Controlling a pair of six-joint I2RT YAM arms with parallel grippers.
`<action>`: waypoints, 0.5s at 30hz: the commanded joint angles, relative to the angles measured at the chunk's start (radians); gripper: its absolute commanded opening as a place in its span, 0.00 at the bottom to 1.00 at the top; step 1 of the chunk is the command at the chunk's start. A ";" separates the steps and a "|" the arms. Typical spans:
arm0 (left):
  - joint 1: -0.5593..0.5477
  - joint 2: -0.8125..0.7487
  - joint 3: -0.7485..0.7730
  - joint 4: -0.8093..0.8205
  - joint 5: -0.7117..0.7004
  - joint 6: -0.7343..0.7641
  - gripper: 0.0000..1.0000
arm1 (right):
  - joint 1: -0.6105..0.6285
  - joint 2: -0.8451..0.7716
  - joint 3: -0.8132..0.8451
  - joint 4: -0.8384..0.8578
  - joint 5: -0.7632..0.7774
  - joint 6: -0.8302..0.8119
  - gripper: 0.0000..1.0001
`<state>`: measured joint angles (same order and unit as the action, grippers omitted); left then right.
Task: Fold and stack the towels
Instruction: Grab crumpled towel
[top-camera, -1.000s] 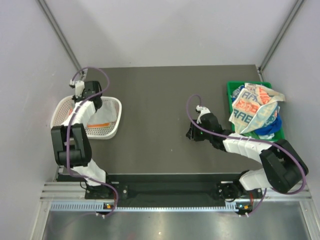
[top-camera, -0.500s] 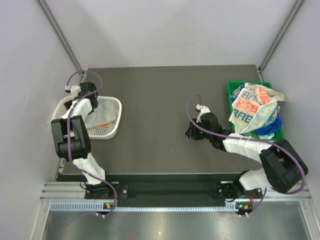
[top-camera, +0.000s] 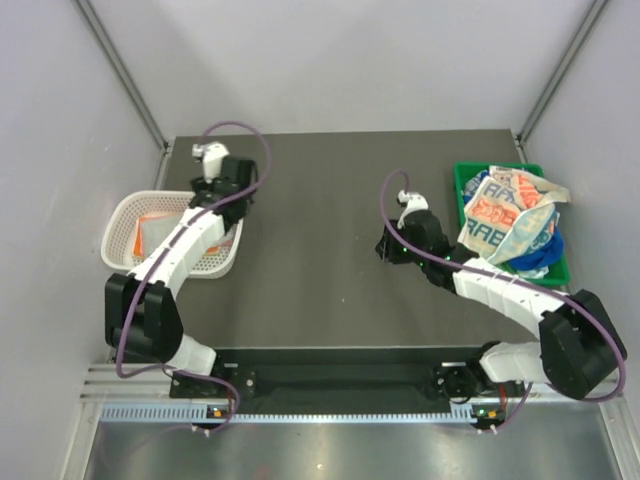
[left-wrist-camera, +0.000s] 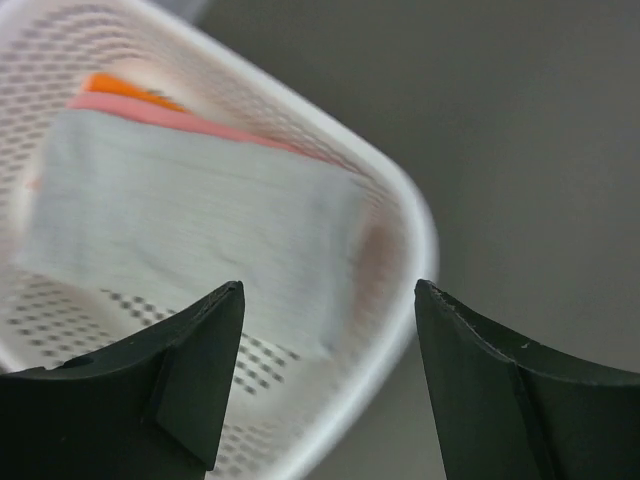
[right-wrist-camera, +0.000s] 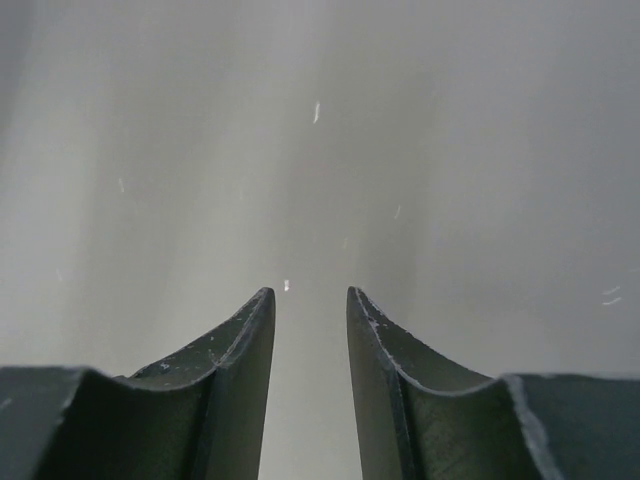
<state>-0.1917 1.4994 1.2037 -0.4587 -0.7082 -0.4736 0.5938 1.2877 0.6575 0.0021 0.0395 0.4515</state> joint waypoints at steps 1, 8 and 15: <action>-0.139 -0.054 -0.016 -0.023 0.087 -0.034 0.73 | -0.028 -0.073 0.143 -0.124 0.149 -0.039 0.36; -0.484 -0.103 -0.012 -0.073 0.211 0.000 0.73 | -0.274 -0.068 0.324 -0.356 0.307 -0.076 0.42; -0.525 -0.278 -0.150 -0.041 0.430 0.004 0.72 | -0.449 -0.010 0.340 -0.439 0.335 -0.080 0.44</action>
<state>-0.7231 1.3075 1.0924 -0.5041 -0.3931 -0.4694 0.1688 1.2495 0.9649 -0.3504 0.3431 0.3859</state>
